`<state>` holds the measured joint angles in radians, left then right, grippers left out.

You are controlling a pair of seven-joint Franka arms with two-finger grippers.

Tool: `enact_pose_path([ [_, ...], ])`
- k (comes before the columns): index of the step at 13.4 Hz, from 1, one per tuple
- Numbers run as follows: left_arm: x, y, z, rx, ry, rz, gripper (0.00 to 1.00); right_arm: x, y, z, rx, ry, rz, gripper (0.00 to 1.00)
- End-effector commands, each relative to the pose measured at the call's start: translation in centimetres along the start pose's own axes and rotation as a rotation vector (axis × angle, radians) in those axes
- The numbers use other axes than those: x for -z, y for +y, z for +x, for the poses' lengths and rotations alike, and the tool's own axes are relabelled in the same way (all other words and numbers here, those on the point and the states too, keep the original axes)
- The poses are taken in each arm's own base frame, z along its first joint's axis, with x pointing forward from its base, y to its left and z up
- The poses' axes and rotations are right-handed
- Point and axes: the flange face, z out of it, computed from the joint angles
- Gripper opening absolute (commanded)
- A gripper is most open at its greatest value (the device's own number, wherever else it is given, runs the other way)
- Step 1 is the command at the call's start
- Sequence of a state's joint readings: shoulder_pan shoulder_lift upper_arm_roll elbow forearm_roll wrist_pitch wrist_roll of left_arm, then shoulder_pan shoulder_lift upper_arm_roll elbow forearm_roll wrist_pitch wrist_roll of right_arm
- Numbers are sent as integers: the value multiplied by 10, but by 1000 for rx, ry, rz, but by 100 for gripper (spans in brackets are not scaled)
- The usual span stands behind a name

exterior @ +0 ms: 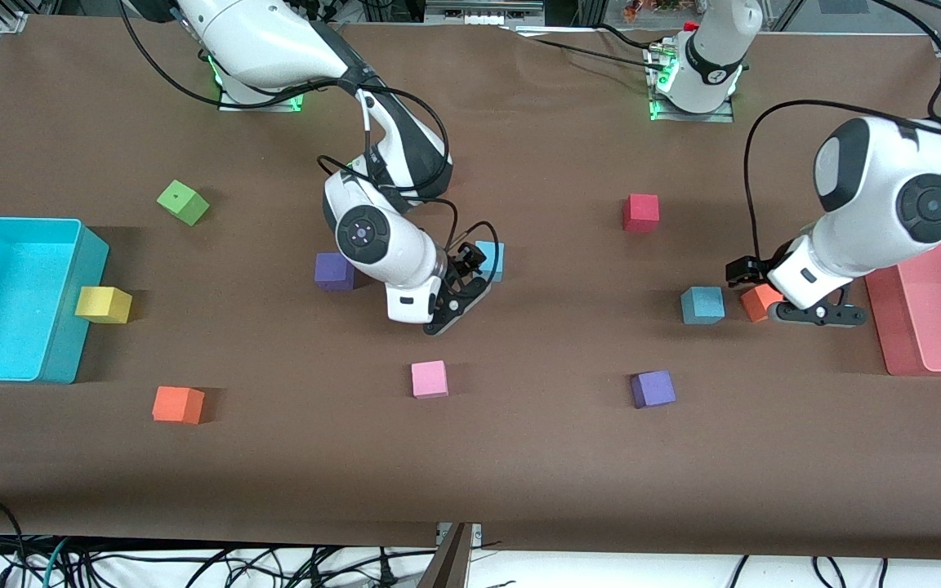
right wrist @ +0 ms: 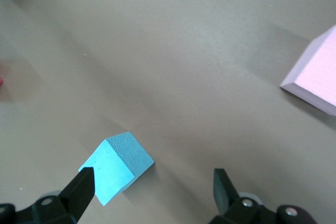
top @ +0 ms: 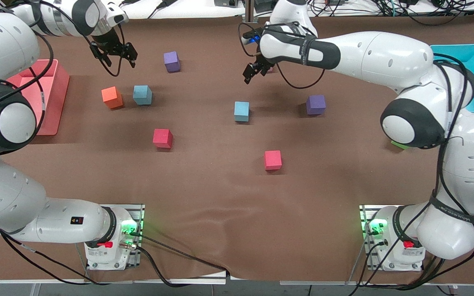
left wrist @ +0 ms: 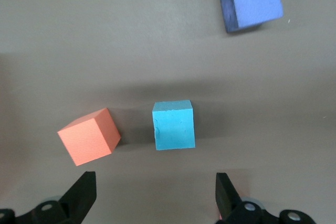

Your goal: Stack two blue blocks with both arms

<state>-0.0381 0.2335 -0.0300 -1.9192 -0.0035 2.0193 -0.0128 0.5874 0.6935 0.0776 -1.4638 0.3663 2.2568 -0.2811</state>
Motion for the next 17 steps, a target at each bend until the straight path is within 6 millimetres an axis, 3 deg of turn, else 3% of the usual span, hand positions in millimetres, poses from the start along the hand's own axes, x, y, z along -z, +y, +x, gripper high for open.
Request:
enact_pose_path([
  [1, -38, 9, -1, -15, 21, -7, 100, 0, -3, -60, 107, 66, 32, 100],
  [4, -92, 5, -17, -10, 82, -7, 100, -28, -5, -86, 188, 132, 53, 100],
  [6, -114, 5, -19, -11, 81, -6, 100, -49, -13, -96, 221, 191, 78, 100],
  [9, -124, 6, -17, -18, 92, -2, 100, -70, -1, -117, 349, 262, 137, 100],
  [11, -142, 8, -11, -22, 124, -3, 100, -86, 10, -126, 379, 343, 178, 100],
  [16, -162, 22, -8, -41, 133, -4, 100, -97, 0, -131, 426, 362, 183, 100],
  [17, -162, 22, -8, -41, 133, -4, 94, -96, 1, -131, 459, 369, 176, 100],
])
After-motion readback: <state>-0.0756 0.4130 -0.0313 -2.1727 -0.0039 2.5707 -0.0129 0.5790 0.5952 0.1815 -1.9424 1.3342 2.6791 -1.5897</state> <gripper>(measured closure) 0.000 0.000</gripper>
